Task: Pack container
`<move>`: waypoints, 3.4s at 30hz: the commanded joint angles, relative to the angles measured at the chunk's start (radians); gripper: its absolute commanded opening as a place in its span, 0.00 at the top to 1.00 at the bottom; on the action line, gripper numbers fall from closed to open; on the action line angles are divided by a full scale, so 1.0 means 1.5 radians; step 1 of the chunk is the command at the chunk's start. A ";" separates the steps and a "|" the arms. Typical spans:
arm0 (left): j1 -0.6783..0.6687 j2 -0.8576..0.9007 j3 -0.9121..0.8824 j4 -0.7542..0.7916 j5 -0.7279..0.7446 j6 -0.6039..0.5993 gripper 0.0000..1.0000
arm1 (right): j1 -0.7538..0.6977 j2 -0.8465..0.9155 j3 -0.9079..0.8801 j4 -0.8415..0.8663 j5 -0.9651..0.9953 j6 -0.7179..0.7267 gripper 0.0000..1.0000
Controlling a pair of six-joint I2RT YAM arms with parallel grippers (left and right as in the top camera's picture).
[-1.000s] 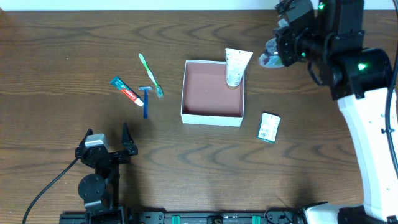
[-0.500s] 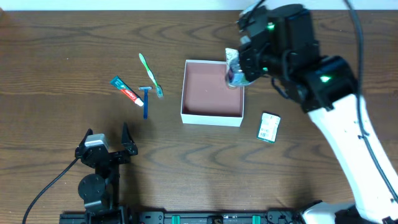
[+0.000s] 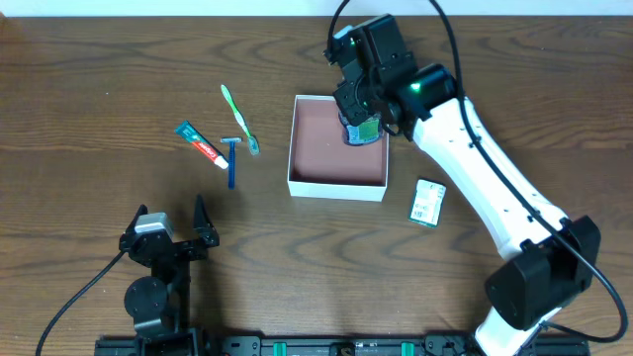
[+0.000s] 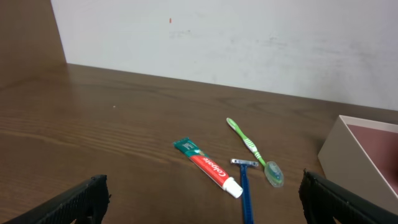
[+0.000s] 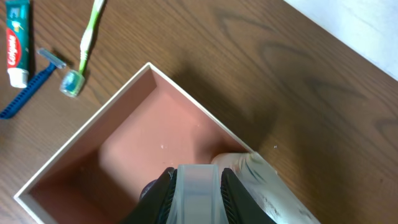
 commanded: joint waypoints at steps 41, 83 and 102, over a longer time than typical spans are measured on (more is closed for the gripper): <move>0.004 -0.004 -0.010 -0.025 0.007 0.012 0.02 | 0.016 0.096 0.008 0.043 0.022 -0.044 0.78; 0.004 -0.004 -0.010 -0.025 0.007 0.012 0.02 | 0.050 0.069 0.040 0.092 -0.036 -0.119 0.65; 0.004 -0.004 -0.010 -0.025 0.007 0.012 0.02 | 0.075 0.137 0.031 0.055 -0.016 -0.127 0.93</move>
